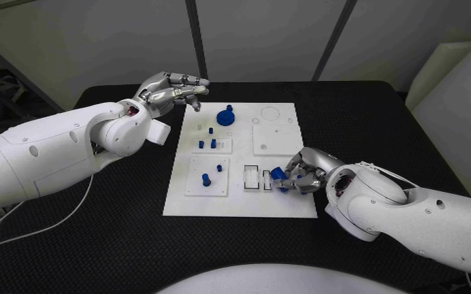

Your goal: Assemble the parts on the task board

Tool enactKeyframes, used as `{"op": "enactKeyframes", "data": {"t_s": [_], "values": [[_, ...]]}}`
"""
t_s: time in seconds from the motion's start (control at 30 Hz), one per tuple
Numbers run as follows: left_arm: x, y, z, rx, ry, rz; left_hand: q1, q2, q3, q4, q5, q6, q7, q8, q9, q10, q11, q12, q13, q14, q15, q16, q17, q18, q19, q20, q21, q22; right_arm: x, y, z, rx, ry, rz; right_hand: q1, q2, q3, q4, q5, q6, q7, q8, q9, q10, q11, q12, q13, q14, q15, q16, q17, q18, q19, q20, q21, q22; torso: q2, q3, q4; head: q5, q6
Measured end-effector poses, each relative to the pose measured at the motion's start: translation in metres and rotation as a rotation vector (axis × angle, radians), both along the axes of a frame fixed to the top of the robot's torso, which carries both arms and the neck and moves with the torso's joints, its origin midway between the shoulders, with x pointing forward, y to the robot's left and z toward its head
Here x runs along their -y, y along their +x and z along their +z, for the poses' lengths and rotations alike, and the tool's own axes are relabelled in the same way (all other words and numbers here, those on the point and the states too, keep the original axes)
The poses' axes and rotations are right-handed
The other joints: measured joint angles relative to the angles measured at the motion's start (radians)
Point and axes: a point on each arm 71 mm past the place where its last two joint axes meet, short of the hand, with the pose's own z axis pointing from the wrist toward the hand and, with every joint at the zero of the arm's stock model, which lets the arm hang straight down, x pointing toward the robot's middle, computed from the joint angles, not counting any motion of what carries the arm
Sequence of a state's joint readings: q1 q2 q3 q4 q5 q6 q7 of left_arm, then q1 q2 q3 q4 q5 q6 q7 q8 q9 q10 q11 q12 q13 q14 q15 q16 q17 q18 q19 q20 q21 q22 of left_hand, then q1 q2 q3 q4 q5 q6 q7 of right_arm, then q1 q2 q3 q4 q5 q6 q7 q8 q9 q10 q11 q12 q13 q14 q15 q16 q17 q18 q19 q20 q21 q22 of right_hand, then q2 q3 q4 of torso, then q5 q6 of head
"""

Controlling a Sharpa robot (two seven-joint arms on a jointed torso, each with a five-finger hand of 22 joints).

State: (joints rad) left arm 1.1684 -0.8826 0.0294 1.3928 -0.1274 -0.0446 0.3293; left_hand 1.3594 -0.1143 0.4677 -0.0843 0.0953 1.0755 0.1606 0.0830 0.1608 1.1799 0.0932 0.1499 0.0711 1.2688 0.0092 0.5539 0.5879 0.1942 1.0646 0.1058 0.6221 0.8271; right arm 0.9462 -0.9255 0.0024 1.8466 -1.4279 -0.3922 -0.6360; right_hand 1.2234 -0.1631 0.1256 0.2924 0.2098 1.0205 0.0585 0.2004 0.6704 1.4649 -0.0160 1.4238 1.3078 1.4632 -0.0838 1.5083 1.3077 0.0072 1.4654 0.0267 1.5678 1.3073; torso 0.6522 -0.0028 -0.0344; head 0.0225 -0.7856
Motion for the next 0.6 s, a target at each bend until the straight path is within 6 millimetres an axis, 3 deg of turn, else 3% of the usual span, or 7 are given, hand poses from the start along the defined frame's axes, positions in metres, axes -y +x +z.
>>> {"op": "enactKeyframes", "data": {"t_s": [0.13,0.6], "values": [[0.000,0.000,-0.001,-0.001,0.000,0.000,0.000,0.000,0.000,0.000,0.000,0.000,0.000,0.000,0.000,0.000,0.000,0.000,0.000,0.000,0.000,0.000,0.000,0.000,0.000,0.000,0.000,0.000,0.002,-0.007,0.001,0.007,0.014,-0.007,0.003,0.003,0.001,-0.001,0.025,0.008,-0.006,0.002,0.012,0.000,0.000,0.000,0.000,0.000,0.000,0.000,0.000,0.000,0.000,0.000,0.000,0.000,0.000,0.0001,-0.0005,0.002,0.000],[0.000,-0.001,-0.001,-0.003,0.000,-0.001,0.000,0.000,0.000,0.000,0.000,0.000,0.000,0.000,0.000,0.000,0.000,0.000,0.000,0.000,0.000,0.000,0.000,0.000,0.000,0.000,0.000,0.000,-0.009,-0.017,0.018,0.070,0.110,-0.004,0.010,0.010,0.003,-0.003,0.032,0.020,-0.005,0.000,0.029,0.000,0.000,0.004,0.000,0.000,0.000,0.000,0.000,0.000,0.000,0.000,0.000,0.000,0.000,-0.0014,0.0007,0.002,0.008]]}}
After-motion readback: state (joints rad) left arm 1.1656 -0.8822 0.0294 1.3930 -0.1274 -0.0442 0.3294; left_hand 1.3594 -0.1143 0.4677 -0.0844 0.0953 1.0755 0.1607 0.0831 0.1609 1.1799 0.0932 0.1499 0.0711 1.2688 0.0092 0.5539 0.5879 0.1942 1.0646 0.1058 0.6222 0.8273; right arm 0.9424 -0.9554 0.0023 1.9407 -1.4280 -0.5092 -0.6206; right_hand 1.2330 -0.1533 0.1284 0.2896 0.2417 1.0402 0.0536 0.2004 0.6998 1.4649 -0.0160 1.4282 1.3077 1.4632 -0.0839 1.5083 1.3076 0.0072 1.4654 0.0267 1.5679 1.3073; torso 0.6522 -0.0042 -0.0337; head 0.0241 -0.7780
